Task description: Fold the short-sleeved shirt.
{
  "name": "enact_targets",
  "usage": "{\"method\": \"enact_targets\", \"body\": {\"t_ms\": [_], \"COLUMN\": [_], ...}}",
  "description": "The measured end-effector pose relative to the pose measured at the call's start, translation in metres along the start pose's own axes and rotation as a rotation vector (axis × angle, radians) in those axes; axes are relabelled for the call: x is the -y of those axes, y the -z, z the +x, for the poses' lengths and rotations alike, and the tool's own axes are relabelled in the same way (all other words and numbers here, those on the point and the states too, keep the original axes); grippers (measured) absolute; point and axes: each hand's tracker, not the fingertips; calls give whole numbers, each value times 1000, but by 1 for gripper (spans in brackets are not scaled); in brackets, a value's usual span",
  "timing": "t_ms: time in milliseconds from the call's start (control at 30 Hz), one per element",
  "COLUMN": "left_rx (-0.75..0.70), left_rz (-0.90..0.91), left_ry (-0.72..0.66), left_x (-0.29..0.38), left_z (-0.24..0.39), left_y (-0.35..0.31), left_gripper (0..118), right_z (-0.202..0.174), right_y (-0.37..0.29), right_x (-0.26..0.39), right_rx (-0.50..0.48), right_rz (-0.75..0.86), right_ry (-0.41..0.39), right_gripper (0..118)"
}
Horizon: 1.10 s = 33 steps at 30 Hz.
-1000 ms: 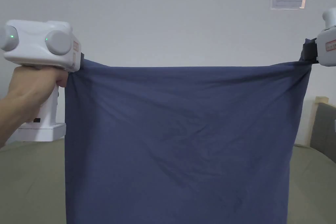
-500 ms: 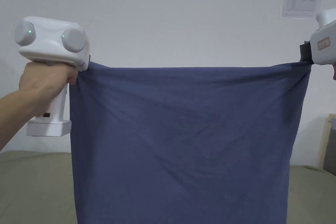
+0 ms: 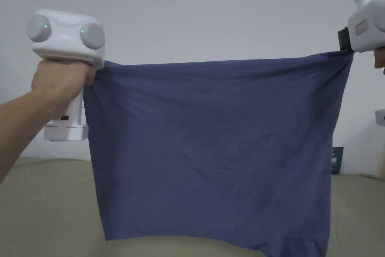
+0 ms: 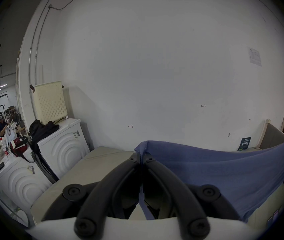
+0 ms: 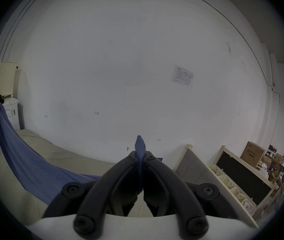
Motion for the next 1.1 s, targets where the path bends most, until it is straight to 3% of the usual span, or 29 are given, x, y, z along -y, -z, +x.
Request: {"method": "enact_targets", "body": {"t_ms": [333,633,800,833,1100], "left_rx": [-12,85,135,128,165], "left_rz": [-23,-166,-261,-245,-462], "left_ry": [8,36,143,123,103], "left_x": [33,141,229,247,369], "left_z": [14,8,-5,-10,-55], "left_y": [42,38,-11,-25,-120], "left_gripper": [1,1,1,1,1], "right_z": [-17,-29,-41,-41,-50], "right_y": [36,24,-42,-60,-194], "right_x": [-7,130,231,252,392], "right_rx": [3,-78,-160,-176,-239], "right_rz": [18,-141,-233,-222,-424], "right_ry": [-50,35,25,70,194], "right_gripper": [4,4,4,4,4]}}
